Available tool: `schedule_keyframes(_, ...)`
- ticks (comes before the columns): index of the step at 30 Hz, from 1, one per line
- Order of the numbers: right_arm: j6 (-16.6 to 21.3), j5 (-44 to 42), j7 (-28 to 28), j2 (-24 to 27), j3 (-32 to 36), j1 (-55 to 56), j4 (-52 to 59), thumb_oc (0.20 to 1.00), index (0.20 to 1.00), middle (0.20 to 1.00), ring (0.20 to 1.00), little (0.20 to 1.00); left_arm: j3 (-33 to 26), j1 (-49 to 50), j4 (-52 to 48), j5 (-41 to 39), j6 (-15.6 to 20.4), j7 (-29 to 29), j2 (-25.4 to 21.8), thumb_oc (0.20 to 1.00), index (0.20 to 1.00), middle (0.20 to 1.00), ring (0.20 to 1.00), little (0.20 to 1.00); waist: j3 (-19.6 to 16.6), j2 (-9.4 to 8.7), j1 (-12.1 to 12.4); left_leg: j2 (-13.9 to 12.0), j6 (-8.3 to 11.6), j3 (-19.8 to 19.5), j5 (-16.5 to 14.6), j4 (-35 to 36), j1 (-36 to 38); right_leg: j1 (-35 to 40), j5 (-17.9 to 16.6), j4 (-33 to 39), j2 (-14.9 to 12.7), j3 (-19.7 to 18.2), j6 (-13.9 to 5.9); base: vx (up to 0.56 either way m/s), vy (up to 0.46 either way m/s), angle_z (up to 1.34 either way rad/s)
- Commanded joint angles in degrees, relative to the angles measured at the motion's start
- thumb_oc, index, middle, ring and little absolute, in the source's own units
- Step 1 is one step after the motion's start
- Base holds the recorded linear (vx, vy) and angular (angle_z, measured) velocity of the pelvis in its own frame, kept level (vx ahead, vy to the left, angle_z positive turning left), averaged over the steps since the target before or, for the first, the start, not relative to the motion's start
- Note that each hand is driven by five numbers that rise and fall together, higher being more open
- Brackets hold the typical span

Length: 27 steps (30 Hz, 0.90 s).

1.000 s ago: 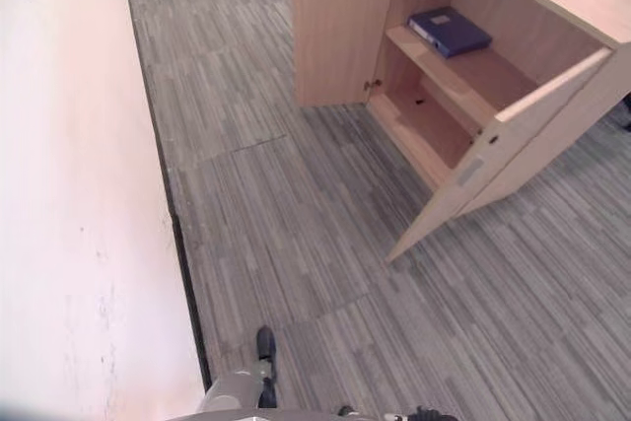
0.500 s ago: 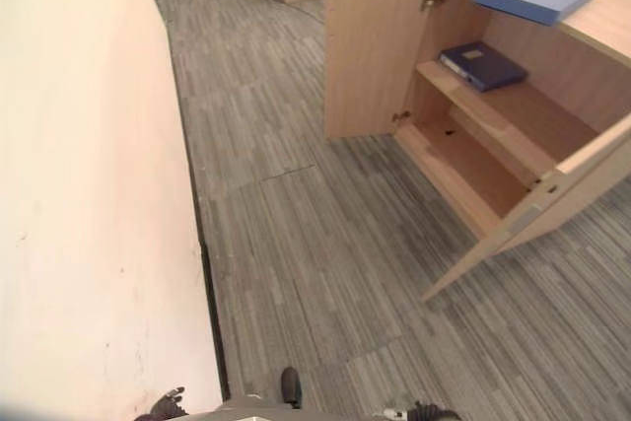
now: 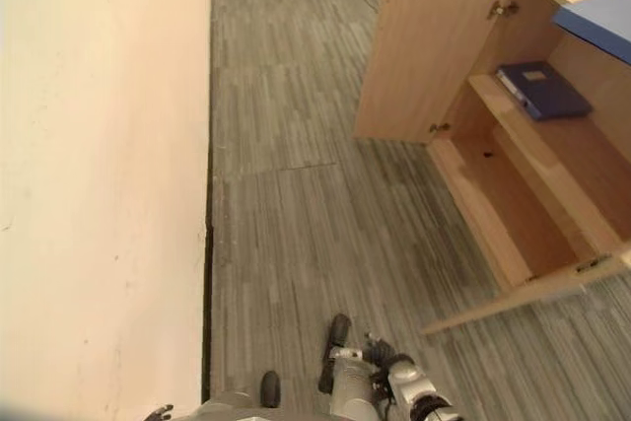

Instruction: Put the empty folder in the office cabinet

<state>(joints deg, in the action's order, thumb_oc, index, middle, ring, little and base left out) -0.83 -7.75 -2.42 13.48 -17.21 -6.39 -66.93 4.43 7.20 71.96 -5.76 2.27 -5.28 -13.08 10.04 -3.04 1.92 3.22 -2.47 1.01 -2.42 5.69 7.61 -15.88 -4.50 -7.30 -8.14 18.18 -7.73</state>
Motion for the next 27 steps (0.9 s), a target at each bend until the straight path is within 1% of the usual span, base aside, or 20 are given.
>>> schedule_keyframes(1, -0.2, -3.0, -0.5, 1.9, 0.5, 1.5, -1.3, 1.000, 1.000, 1.000, 1.000, 1.000, -1.5, -1.0, 2.0, -1.8, 0.0, -0.3, 0.7, 1.000, 1.000, 1.000, 1.000, 1.000, -1.7, 1.96, -1.1, -0.3, 2.78, 0.2, -4.1, -0.7, 4.3, 5.3, -9.1, 8.6, 2.7, -1.8, -0.68, 0.32, -0.188, 0.19)
schedule_keyframes(3, 0.1, -3.2, -0.4, 2.1, 0.7, 2.0, -2.2, 1.000, 1.000, 1.000, 1.000, 1.000, -1.2, -1.4, 1.9, -2.1, 0.2, -0.3, 0.8, 1.000, 1.000, 1.000, 1.000, 1.000, -2.2, 1.70, -1.3, -1.8, 3.78, 0.3, -5.0, -2.5, 4.6, 6.0, -7.0, 7.4, 2.8, -1.4, 0.19, 0.31, -0.240, 0.06)
schedule_keyframes(4, 0.1, -2.4, -0.3, 2.4, 0.4, 2.5, -2.9, 1.000, 1.000, 1.000, 1.000, 1.000, -0.2, -2.2, 1.3, -1.9, 0.4, -0.3, 0.7, 1.000, 1.000, 1.000, 1.000, 1.000, -2.1, 1.35, -1.4, -4.3, 5.74, 1.3, -4.6, -8.4, 3.3, 7.8, -4.4, 6.1, 3.5, -1.1, 1.40, 0.29, -0.314, 0.03)
schedule_keyframes(6, 0.0, -2.1, 0.2, 2.8, 0.2, 2.5, -3.4, 1.000, 1.000, 1.000, 1.000, 1.000, 1.0, -3.3, -0.6, -1.7, 0.6, -0.6, 0.3, 1.000, 1.000, 1.000, 1.000, 1.000, -1.7, 0.40, -1.5, -6.4, 7.56, 3.1, -1.4, -17.2, 0.0, 10.5, -2.6, 6.3, 4.0, -0.4, 2.55, 0.23, -0.301, 0.20)
schedule_keyframes(7, 0.0, -1.9, 0.1, 2.8, -0.1, 2.7, -3.4, 1.000, 1.000, 1.000, 1.000, 1.000, 1.4, -3.5, -1.6, -1.5, 0.7, -0.8, 0.1, 1.000, 1.000, 1.000, 1.000, 1.000, -1.4, -0.14, -1.5, -7.4, 7.66, 3.4, 0.9, -22.9, -2.0, 11.6, -1.7, 6.2, 4.5, -0.5, 3.44, 0.10, -0.176, 0.16)
schedule_keyframes(8, 0.0, -1.9, 0.1, 2.8, -0.1, 2.7, -3.4, 1.000, 1.000, 1.000, 1.000, 1.000, 1.4, -3.5, -1.6, -1.5, 0.7, -0.8, 0.0, 1.000, 1.000, 1.000, 1.000, 1.000, -1.6, -0.33, -1.6, -7.2, 7.61, 3.3, 1.1, -22.8, -2.2, 11.4, -1.7, 6.2, 4.2, -0.4, 3.42, 0.10, -0.190, -0.05)
schedule_keyframes(9, -0.2, -1.7, -0.1, 3.1, -0.5, 3.0, -3.3, 1.000, 1.000, 1.000, 1.000, 1.000, 1.8, -3.5, -3.6, -1.4, 0.7, -0.8, -0.3, 1.000, 1.000, 1.000, 1.000, 1.000, -0.8, -0.75, -1.1, -7.9, 7.39, 3.2, 3.8, -30.3, -5.0, 12.7, -0.4, 5.9, 5.0, -0.7, 4.64, 0.10, -0.271, -0.12)
schedule_keyframes(10, -0.4, -1.6, 0.2, 3.5, -0.6, 3.0, -3.3, 1.000, 1.000, 1.000, 1.000, 1.000, 2.4, -3.8, -6.5, -1.6, 0.7, -1.5, -0.5, 1.000, 1.000, 1.000, 1.000, 1.000, 0.6, -1.89, 0.0, -8.3, 6.77, 3.4, 7.5, -42.3, -10.4, 14.5, 1.0, 5.9, 5.5, -1.3, 6.16, 0.11, -0.270, -0.08)
schedule_keyframes(11, -0.4, -1.6, 0.2, 3.5, -0.6, 3.0, -3.3, 1.000, 1.000, 1.000, 1.000, 1.000, 2.4, -3.8, -6.6, -1.6, 0.7, -1.5, -0.5, 1.000, 1.000, 1.000, 1.000, 1.000, 0.6, -1.84, 0.0, -8.3, 6.78, 3.3, 7.5, -42.5, -10.5, 14.5, 1.0, 5.9, 5.5, -1.3, 6.18, 0.09, -0.236, -0.01)
schedule_keyframes(12, -0.5, -1.5, 0.2, 3.5, -0.7, 3.1, -3.7, 1.000, 1.000, 1.000, 1.000, 1.000, 2.3, -3.9, -7.2, -2.0, 0.8, -1.8, -0.4, 1.000, 1.000, 1.000, 1.000, 1.000, 1.0, -2.22, 0.4, -9.1, 6.44, 4.0, 8.3, -45.1, -13.1, 15.1, 1.8, 5.9, 5.5, -1.5, 6.64, 0.09, -0.115, -0.27)
schedule_keyframes(13, -0.7, -1.3, 0.5, 3.5, -0.9, 3.2, -4.1, 1.000, 1.000, 1.000, 1.000, 1.000, 2.3, -4.0, -7.1, -1.8, 0.7, -2.5, -0.3, 1.000, 1.000, 1.000, 1.000, 1.000, 1.4, -2.85, 1.0, -9.6, 5.64, 4.9, 7.6, -45.7, -16.2, 16.1, 2.4, 5.9, 5.3, -2.0, 6.91, 0.15, -0.128, -0.45)
schedule_keyframes(15, -0.7, -1.2, 0.6, 3.3, -1.0, 3.4, -4.2, 1.000, 1.000, 1.000, 1.000, 1.000, 2.6, -3.9, -7.6, -1.4, 0.7, -2.9, -0.3, 1.000, 1.000, 1.000, 1.000, 1.000, 1.6, -3.19, 1.7, -9.9, 4.96, 5.6, 6.7, -44.9, -18.9, 17.0, 2.8, 6.0, 5.1, -2.6, 6.84, 0.12, -0.033, -0.22)
schedule_keyframes(16, -0.7, -1.0, 0.6, 3.4, -1.1, 3.6, -4.4, 1.000, 1.000, 1.000, 1.000, 1.000, 3.1, -3.6, -8.7, -0.6, 0.8, -3.1, -0.4, 1.000, 1.000, 1.000, 1.000, 1.000, 1.7, -3.37, 2.2, -9.5, 4.79, 5.6, 6.0, -41.8, -20.6, 17.8, 3.0, 6.3, 4.8, -3.4, 6.56, 0.21, 0.050, -0.03)
schedule_keyframes(17, -0.7, -0.4, 0.4, 3.6, -1.3, 4.2, -4.3, 1.000, 1.000, 1.000, 1.000, 1.000, 4.0, -2.8, -10.6, 1.1, 0.6, -2.7, -1.0, 1.000, 1.000, 1.000, 1.000, 1.000, 1.6, -3.41, 3.1, -8.9, 5.03, 5.0, 6.3, -33.0, -22.2, 19.1, 3.3, 7.1, 4.5, -4.5, 5.77, 0.21, 0.048, -0.23)
schedule_keyframes(18, -0.7, -0.4, 0.4, 3.6, -1.3, 4.2, -4.2, 1.000, 1.000, 1.000, 1.000, 1.000, 4.0, -2.7, -10.7, 1.1, 0.6, -2.7, -1.0, 1.000, 1.000, 1.000, 1.000, 1.000, 1.7, -3.46, 3.2, -8.8, 5.01, 5.1, 6.3, -32.9, -22.0, 19.2, 3.3, 7.1, 4.5, -4.5, 5.76, 0.24, 0.082, -0.29)
schedule_keyframes(20, -0.5, 0.6, 0.3, 3.9, -1.9, 4.5, -4.0, 1.000, 1.000, 1.000, 1.000, 1.000, 3.9, -2.2, -11.4, 1.5, 0.5, -2.6, -1.8, 1.000, 1.000, 1.000, 1.000, 1.000, 1.3, -2.68, 4.3, -8.3, 6.07, 2.8, 8.7, -18.3, -22.2, 20.9, 4.3, 8.0, 4.8, -5.5, 4.97, 0.24, 0.106, -0.12)
schedule_keyframes(22, -0.3, 1.5, 0.2, 4.0, -2.3, 4.6, -3.7, 1.000, 1.000, 1.000, 1.000, 1.000, 3.9, -2.0, -11.7, 1.5, 0.6, -2.5, -1.9, 1.000, 1.000, 1.000, 1.000, 1.000, 1.3, -1.69, 5.3, -8.5, 7.88, -0.9, 13.8, -8.8, -22.7, 23.4, 5.3, 8.7, 5.4, -6.6, 4.59, 0.32, 0.116, -0.04)
schedule_keyframes(23, -0.2, 1.9, 0.3, 4.1, -2.3, 4.8, -3.7, 1.000, 1.000, 1.000, 1.000, 1.000, 3.9, -2.0, -11.7, 1.4, 0.7, -2.4, -1.8, 1.000, 1.000, 1.000, 1.000, 1.000, 1.1, -1.23, 5.5, -8.8, 8.74, -2.3, 14.9, -5.9, -23.6, 24.2, 5.9, 8.9, 5.6, -7.1, 4.38, 0.33, 0.112, -0.10)
schedule_keyframes(25, -0.3, 2.0, 0.2, 4.2, -1.6, 5.0, -4.2, 1.000, 1.000, 1.000, 1.000, 1.000, 3.6, -2.4, -9.9, 1.2, 0.6, -2.6, -1.2, 1.000, 1.000, 1.000, 1.000, 1.000, 1.0, -0.76, 5.4, -9.5, 9.83, -2.0, 16.0, -2.9, -23.8, 26.1, 6.9, 9.2, 5.1, -8.4, 3.76, 0.32, 0.133, -0.32)
schedule_keyframes(27, -0.4, 1.8, 0.0, 3.7, -0.3, 6.0, -5.1, 1.000, 1.000, 1.000, 1.000, 1.000, 2.9, -2.1, -6.0, 1.6, 0.2, -2.2, -0.3, 1.000, 1.000, 1.000, 1.000, 1.000, -1.4, 0.39, 5.1, -9.8, 10.13, -1.6, 16.9, -0.7, -21.4, 27.3, 7.1, 10.4, 4.9, -9.6, 2.88, 0.37, 0.211, -0.41)
